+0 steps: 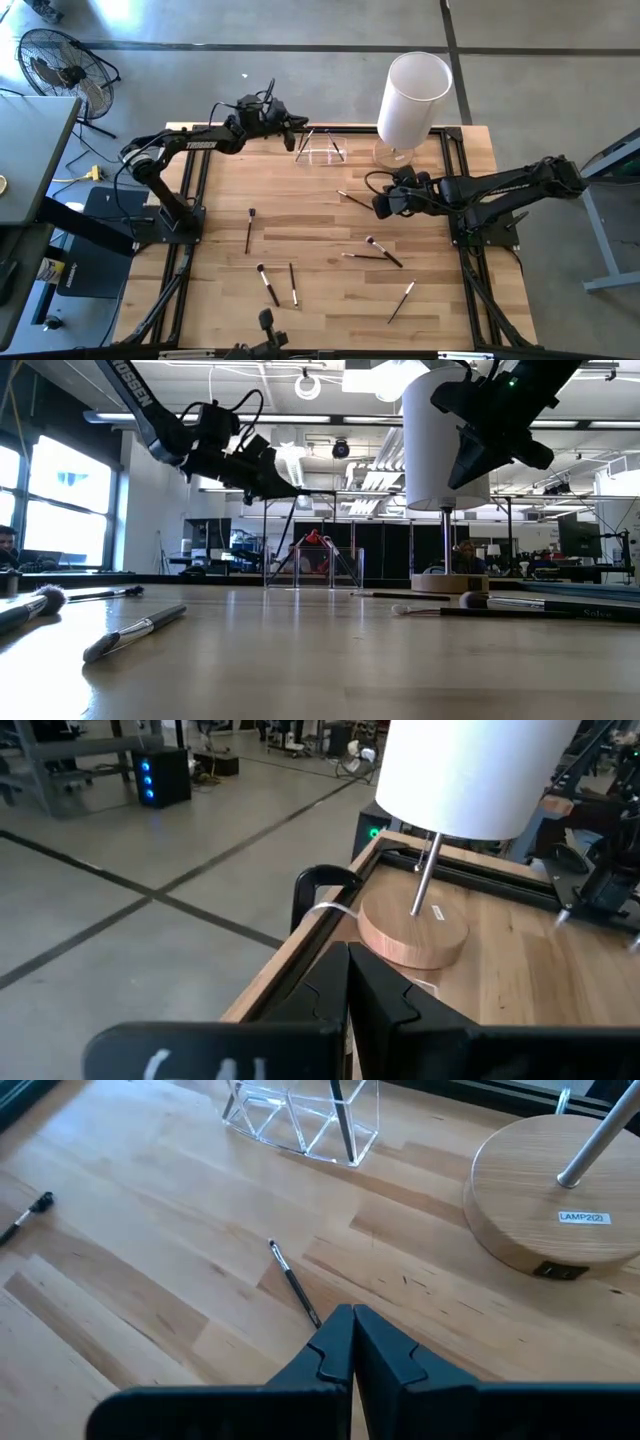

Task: Put items in baskets/containers
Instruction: Put the black eyeshadow brush into the transparent organizer, then put the black powder brush into the transparent organizer

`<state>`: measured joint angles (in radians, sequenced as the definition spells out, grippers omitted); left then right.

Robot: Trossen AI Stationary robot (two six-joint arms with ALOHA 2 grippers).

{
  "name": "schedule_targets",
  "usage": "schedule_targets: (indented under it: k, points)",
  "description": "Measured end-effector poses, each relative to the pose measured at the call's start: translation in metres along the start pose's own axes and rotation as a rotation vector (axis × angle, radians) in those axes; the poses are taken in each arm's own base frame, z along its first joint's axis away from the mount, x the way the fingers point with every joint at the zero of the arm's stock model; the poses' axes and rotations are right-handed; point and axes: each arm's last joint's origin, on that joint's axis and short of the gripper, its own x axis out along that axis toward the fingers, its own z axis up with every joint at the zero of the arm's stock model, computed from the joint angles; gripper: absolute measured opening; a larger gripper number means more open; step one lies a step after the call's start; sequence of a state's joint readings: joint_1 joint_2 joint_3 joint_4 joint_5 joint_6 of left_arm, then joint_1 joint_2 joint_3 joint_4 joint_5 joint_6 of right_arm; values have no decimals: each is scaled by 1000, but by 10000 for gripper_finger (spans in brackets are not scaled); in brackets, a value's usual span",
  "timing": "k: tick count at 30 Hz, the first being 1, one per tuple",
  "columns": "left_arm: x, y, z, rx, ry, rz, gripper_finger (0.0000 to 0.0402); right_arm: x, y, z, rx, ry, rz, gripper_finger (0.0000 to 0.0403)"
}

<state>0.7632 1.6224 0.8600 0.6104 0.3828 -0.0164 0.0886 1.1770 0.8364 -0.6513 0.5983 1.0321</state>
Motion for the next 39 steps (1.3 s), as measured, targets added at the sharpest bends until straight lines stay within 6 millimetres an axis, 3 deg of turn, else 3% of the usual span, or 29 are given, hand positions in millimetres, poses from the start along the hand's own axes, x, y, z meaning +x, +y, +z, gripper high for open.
schedule_targets:
  k: [5,14,26,32,39]
  points:
    - [8,-3,-13,-23,52,12,1,1,-1,2,12,-5,-3,2]
    - [10,-1,-16,-57,52,22,10,4,-3,6,32,-14,-14,3]
    - [10,-1,-15,-57,49,43,143,4,-3,6,16,-7,-11,1]
    - [1,-5,18,-22,-48,32,154,4,-3,6,16,-5,-11,4]
    - [-13,-31,59,4,-106,5,154,4,-3,5,-12,18,4,4]
